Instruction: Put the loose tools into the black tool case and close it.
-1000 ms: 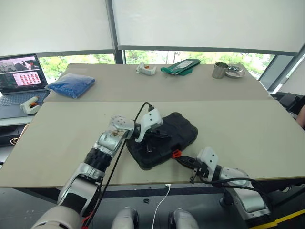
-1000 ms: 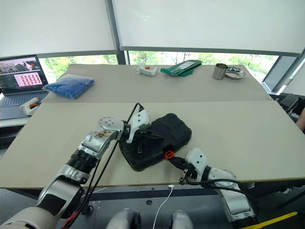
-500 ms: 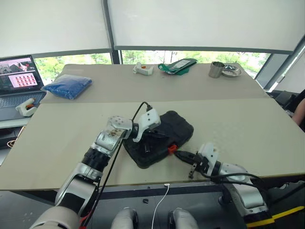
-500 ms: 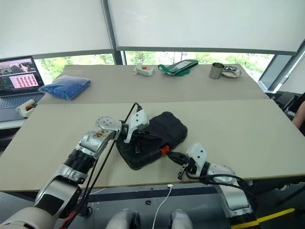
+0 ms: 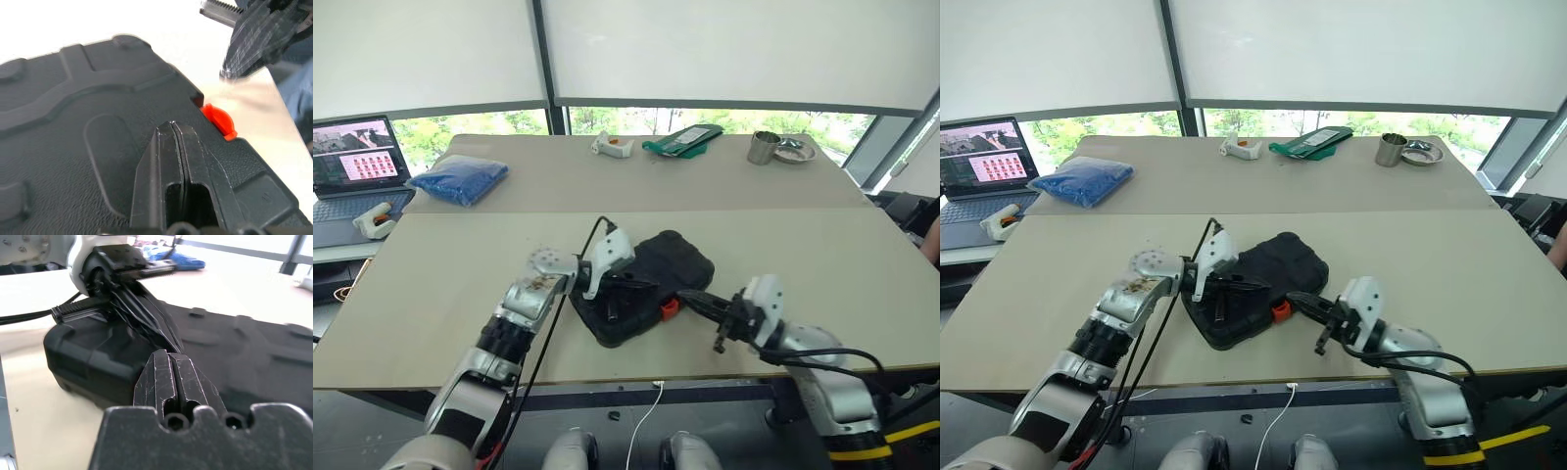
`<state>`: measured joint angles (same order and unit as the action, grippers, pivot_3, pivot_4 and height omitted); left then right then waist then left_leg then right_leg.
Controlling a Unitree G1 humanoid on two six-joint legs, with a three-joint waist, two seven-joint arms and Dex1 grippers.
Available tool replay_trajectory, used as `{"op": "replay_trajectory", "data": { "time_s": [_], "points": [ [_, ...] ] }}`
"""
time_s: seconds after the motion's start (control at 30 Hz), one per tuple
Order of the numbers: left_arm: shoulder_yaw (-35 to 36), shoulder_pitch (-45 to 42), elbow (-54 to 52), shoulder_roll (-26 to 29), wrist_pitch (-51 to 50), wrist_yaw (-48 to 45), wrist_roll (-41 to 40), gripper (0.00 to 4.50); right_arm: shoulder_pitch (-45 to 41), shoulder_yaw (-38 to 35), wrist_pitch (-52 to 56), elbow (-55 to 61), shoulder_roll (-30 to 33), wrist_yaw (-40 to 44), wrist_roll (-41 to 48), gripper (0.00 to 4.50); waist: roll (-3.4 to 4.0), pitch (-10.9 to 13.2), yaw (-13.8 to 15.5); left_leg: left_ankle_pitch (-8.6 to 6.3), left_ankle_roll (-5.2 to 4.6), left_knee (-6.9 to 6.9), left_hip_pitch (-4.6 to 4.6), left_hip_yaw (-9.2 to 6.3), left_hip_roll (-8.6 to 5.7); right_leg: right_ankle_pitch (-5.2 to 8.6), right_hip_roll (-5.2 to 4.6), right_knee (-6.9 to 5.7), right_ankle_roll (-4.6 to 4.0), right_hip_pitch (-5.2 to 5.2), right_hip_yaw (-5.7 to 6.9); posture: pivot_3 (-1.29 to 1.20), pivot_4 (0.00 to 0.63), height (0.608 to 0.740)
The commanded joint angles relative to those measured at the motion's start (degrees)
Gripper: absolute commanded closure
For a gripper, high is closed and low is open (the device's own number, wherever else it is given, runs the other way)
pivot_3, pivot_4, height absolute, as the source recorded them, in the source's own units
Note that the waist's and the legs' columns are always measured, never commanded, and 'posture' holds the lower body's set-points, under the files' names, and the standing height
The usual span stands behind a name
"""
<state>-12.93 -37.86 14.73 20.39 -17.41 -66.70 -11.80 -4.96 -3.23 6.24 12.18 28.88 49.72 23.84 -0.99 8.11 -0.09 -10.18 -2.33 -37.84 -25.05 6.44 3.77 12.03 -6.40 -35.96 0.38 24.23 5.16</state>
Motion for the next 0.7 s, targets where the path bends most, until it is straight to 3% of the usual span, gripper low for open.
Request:
{"op": "replay_trajectory", "data": {
  "time_s": [0.03, 0.2, 0.27, 0.3, 0.37, 0.4, 0.57, 0.7],
  "points": [
    [7.03, 5.47, -5.13, 6.17, 2.70, -4.11, -5.40, 3.39, 3.23, -6.12, -2.06, 2.40, 4.69, 3.36, 2.13, 3.69, 0.00, 0.01, -0.12, 0.00, 0.00, 0.02, 0.00, 0.00, 0.01, 0.02, 0.01, -0.01, -0.03, 0.01, 0.01, 0.00, 0.150, 0.740],
    [14.97, 12.42, -8.10, 14.16, 6.82, -3.83, -7.59, 1.49, 8.45, -9.50, -8.30, -0.63, 9.76, 8.64, 0.07, 1.86, 0.06, 0.08, -0.19, -0.03, 0.05, 0.13, -0.03, 0.01, 0.06, 0.18, 0.08, 0.00, -0.17, 0.10, 0.03, 0.00, 0.150, 0.740],
    [18.30, 15.67, -6.27, 16.50, 12.43, -2.99, -6.62, 0.92, 9.52, -10.92, -10.55, -2.42, 10.89, 9.96, -0.03, 1.30, 0.06, 0.17, 0.16, -0.05, 0.07, 0.14, -0.04, 0.00, 0.05, 0.23, 0.07, 0.01, -0.11, 0.08, 0.03, 0.00, 0.150, 0.740],
    [20.06, 18.09, -5.38, 18.32, 14.26, -2.41, -5.77, 0.41, 9.72, -11.66, -12.37, -3.96, 11.62, 10.63, -0.60, 0.85, 0.07, 0.18, 0.31, -0.09, 0.15, 0.13, -0.06, 0.02, 0.03, 0.23, 0.02, 0.03, -0.11, 0.12, 0.03, 0.00, 0.150, 0.740],
    [23.05, 23.07, -3.92, 21.40, 17.42, -0.88, -4.10, 0.00, 9.52, -12.83, -16.12, -7.40, 12.73, 11.84, -1.77, 0.27, 0.10, 0.21, 0.45, -0.12, 0.16, 0.12, -0.07, 0.03, 0.00, 0.23, -0.05, 0.07, -0.11, 0.11, 0.02, 0.00, 0.150, 0.740],
    [24.14, 25.58, -3.18, 22.61, 19.46, -0.28, -3.35, 0.00, 9.16, -13.13, -17.55, -9.08, 13.23, 12.29, -2.15, 0.01, 0.12, 0.27, 0.45, -0.14, 0.16, 0.12, -0.07, 0.07, 0.01, 0.23, -0.09, 0.11, -0.11, 0.15, 0.02, 0.00, 0.150, 0.740],
    [27.11, 33.35, -3.76, 24.40, 21.51, 0.62, -4.68, 0.00, 6.95, -12.94, -23.37, -15.80, 15.37, 14.56, -4.04, 0.01, 0.27, 0.54, 1.22, -0.26, 0.31, 0.13, -0.12, 0.07, 0.03, 0.24, -0.20, 0.18, -0.12, 0.46, 0.05, 0.00, 0.150, 0.740],
    [27.41, 34.73, -4.05, 24.08, 22.98, 2.32, -4.64, 0.00, 4.79, -12.85, -24.40, -18.67, 16.14, 15.19, -3.92, 0.01, 0.34, 0.65, 1.77, -0.27, 0.31, 0.13, -0.24, 0.10, 0.03, 0.24, -0.26, 0.19, -0.13, 0.60, 0.05, 0.00, 0.150, 0.740]
  ]
}}
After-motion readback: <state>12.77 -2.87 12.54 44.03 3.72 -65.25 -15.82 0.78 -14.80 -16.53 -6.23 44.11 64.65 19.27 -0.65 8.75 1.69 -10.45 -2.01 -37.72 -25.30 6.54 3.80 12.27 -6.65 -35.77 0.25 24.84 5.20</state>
